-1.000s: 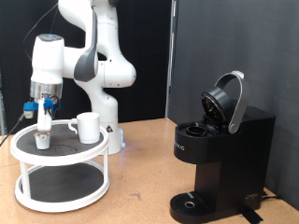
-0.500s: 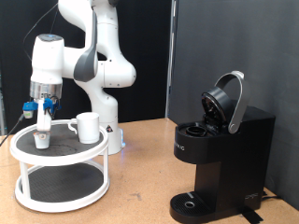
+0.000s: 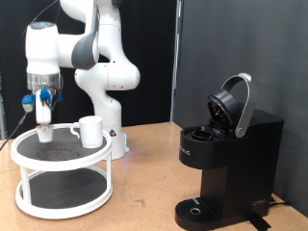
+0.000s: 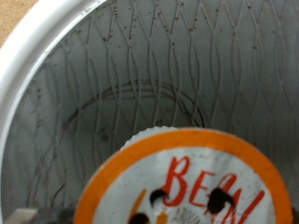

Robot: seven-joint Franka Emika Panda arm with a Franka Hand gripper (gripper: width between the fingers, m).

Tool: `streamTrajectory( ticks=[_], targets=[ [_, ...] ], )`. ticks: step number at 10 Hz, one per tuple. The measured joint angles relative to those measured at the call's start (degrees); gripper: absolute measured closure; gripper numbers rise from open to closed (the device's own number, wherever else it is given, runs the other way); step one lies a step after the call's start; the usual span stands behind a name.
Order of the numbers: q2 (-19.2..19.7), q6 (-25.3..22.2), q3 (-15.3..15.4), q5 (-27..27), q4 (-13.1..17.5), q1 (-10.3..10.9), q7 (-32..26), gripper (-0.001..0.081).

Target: Make a cup of coffee with the keurig machine

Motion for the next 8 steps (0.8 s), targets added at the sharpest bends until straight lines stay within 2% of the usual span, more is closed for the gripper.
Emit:
streamTrajectory(
  ticks=[2, 4, 6, 8],
  targets=[
    [-2.7, -5.5, 1.2, 0.2, 1.8, 0.0, 0.0, 0.0436],
    [-2.5, -5.1, 1.1, 2.0, 1.7, 0.1, 0.0, 0.0436],
    [-2.7, -7.0, 0.7, 10.7, 3.7, 2.2, -0.3, 0.0436],
    [-2.7, -12.2, -1.0, 22.8, 7.3, 6.9, -4.7, 0.0436]
  ],
)
